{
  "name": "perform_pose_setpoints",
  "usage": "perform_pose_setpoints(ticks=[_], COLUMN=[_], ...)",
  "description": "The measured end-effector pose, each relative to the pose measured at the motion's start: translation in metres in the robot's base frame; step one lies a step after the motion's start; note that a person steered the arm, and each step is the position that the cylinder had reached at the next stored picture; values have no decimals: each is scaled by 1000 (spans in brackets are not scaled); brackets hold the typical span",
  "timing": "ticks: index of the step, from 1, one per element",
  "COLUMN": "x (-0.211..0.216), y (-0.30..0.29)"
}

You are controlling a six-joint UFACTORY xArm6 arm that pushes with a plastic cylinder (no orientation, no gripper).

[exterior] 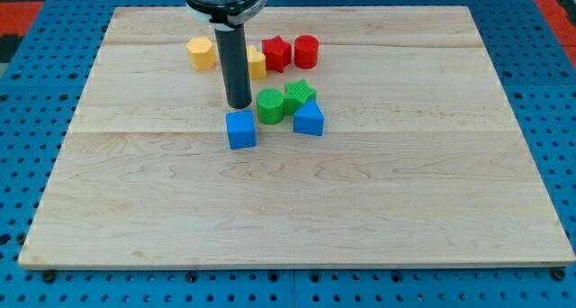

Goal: Push the cube parallel to the bottom of the hexagon

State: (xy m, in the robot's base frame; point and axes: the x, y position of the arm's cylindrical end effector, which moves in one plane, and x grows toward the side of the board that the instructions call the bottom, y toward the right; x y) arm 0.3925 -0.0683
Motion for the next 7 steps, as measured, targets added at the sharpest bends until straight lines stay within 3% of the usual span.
perform_pose_setpoints(ticks=[5,6,7], x=[-6,-6,-8], y=[1,53,50])
